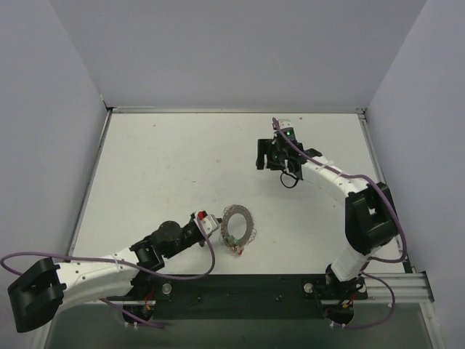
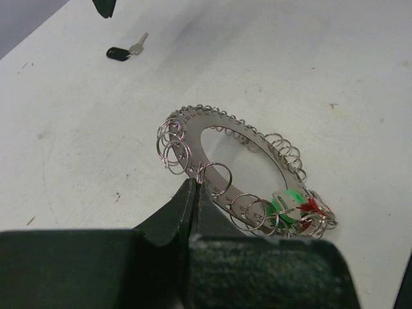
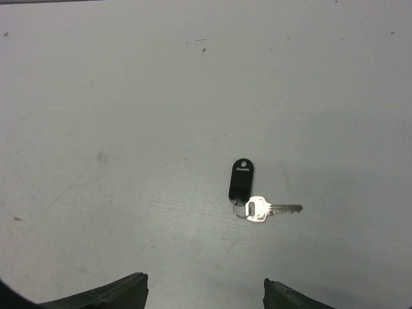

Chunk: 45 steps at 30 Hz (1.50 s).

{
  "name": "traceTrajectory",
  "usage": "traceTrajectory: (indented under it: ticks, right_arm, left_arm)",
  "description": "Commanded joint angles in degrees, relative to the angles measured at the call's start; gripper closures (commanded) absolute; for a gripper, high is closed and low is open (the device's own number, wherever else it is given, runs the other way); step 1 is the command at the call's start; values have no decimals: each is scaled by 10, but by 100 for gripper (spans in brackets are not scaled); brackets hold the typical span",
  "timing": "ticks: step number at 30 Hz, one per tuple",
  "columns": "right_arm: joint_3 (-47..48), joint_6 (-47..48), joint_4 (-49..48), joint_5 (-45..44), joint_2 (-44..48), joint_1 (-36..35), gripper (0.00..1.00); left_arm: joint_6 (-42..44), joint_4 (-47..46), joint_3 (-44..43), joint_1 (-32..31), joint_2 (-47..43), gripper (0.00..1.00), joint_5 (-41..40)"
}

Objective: Put the keys on the keyring

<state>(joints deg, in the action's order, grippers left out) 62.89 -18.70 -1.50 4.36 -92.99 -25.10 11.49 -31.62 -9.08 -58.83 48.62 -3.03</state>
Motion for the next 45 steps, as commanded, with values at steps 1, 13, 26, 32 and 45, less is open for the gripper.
traceTrajectory:
  ticks: [1, 13, 26, 32, 45]
  right_arm:
    - [86, 77, 75, -41, -67, -2, 34]
    - [220, 138, 150, -95, -203, -22, 39]
    - [266, 162, 156, -110, -278, -25, 52]
    - [272, 155, 156, -95, -294, -14, 60]
    - [299, 156, 149, -19, -320, 1, 66]
  left_arm:
    - [-46, 37, -58, 19, -3, 100, -62]
    - [-41, 174, -115, 43, -90, 100, -121]
    - [-40, 142, -106, 42, -32, 100, -65]
    - [-47, 122, -85, 43, -41, 100, -57]
    - [-51, 123, -78, 43, -50, 100, -53]
